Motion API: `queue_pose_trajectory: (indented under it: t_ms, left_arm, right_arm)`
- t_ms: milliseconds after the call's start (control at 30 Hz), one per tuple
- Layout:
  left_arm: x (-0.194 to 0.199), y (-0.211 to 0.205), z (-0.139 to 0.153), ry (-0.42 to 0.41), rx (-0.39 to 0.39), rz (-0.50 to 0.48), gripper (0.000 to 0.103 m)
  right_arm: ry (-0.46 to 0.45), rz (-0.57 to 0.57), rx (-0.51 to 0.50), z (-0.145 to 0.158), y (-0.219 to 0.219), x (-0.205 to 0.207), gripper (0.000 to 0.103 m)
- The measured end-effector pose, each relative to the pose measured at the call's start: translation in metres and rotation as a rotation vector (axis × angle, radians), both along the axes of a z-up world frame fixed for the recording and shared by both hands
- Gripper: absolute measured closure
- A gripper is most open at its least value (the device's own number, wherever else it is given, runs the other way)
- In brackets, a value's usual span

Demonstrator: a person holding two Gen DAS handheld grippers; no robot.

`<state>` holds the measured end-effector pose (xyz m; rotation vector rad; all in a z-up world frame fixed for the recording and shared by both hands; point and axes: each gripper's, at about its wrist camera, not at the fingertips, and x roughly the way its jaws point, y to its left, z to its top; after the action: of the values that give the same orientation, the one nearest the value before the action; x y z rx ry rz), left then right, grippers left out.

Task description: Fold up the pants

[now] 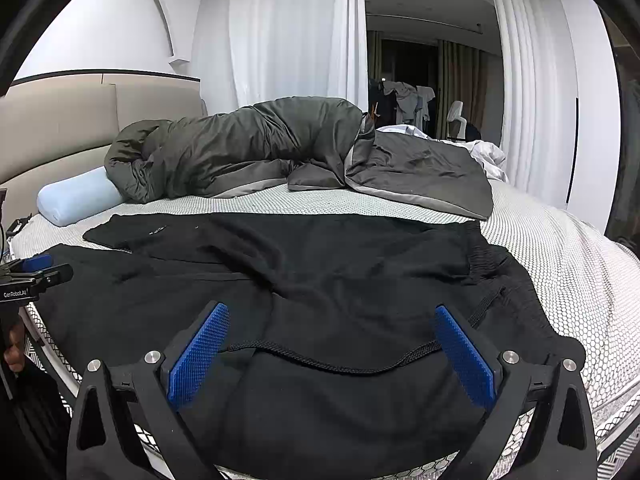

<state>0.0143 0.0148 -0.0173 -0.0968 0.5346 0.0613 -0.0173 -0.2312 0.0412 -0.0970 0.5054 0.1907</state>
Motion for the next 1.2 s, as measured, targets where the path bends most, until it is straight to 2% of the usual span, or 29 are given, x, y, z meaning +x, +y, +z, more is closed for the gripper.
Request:
queue_pose_trajectory:
  t_ms: [400,700,1000,1100,1200]
  left_arm:
    - [-0.002,0.004,-0.001,0.007,-0.003,0.010,0.001]
    - [-0.010,0.024,0.002,0.009,-0.047,0.057,0.001]
    - [-0.017,0.083,0.006,0.049,-0.169,0.242,0.001]
    - [-0.025,0.116,0.006,0.063,-0.204,0.309,0.001]
    - [-0.036,0.162,0.004,0.072,-0.298,0.384,0.001]
  right_arm:
    - [0.006,0.002,-0.006,-0.001,0.001,0.001,0.000]
    - [0.026,-0.021,0.006,-0.004,-0.003,0.004,0.000]
    - [0.078,-0.122,0.023,-0.008,-0.031,0.016,0.000]
    - [0.090,-0.173,0.002,-0.005,-0.050,0.023,0.000]
    - [0.098,-0.193,0.005,0.000,-0.067,0.031,0.000]
